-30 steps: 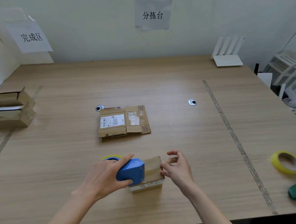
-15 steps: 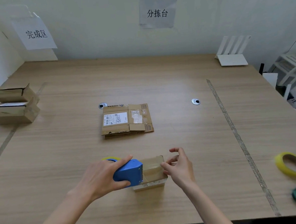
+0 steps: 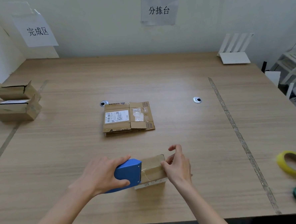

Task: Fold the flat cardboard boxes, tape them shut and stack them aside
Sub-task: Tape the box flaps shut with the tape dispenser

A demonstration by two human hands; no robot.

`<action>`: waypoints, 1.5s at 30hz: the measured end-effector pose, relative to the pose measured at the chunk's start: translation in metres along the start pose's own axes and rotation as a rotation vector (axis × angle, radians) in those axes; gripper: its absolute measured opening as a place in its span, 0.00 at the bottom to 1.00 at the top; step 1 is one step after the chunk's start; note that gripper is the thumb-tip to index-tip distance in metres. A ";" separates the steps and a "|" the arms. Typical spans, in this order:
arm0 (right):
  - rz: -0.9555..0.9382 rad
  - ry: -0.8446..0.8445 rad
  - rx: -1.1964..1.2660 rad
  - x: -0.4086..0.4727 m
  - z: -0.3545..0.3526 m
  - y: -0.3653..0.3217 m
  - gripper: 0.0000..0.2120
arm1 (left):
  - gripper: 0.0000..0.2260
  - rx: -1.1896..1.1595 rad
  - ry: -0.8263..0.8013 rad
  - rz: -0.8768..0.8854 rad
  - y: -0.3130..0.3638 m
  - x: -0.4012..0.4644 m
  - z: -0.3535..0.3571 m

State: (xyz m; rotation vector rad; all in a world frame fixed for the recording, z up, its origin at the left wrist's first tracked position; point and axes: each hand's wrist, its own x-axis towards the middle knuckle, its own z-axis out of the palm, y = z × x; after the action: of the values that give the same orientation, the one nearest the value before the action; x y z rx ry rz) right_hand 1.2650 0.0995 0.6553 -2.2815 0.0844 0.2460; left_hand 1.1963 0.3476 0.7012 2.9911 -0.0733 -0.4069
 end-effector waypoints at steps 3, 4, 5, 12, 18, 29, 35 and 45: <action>-0.007 -0.027 -0.035 0.002 -0.005 -0.002 0.22 | 0.36 0.012 0.007 -0.021 -0.006 -0.008 0.001; -0.013 -0.042 -0.043 0.002 -0.006 -0.003 0.22 | 0.35 -0.001 0.008 -0.028 -0.007 -0.010 0.002; -0.018 -0.051 -0.048 0.003 -0.007 -0.005 0.23 | 0.34 -0.015 0.011 -0.032 -0.008 -0.011 0.004; 0.016 -0.042 -0.050 0.001 -0.005 -0.008 0.24 | 0.36 -0.073 -0.031 -0.060 -0.019 -0.005 0.012; 0.042 -0.035 -0.056 -0.002 -0.005 -0.009 0.23 | 0.33 -0.107 -0.096 -0.049 -0.025 0.006 0.013; 0.104 -0.056 -0.043 0.001 -0.007 -0.009 0.21 | 0.31 -0.150 -0.182 -0.044 -0.029 0.027 0.006; 0.092 -0.067 -0.065 -0.003 -0.008 -0.010 0.16 | 0.31 -0.140 -0.147 -0.031 -0.030 0.027 0.003; 0.138 -0.114 0.007 -0.005 -0.010 -0.011 0.12 | 0.32 -0.117 -0.186 -0.044 -0.031 0.028 -0.005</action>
State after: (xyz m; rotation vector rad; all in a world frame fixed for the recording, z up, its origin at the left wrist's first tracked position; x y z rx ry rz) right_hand 1.2632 0.0998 0.6708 -2.2527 0.1839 0.4468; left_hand 1.2258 0.3774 0.6942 2.8371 0.0001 -0.6697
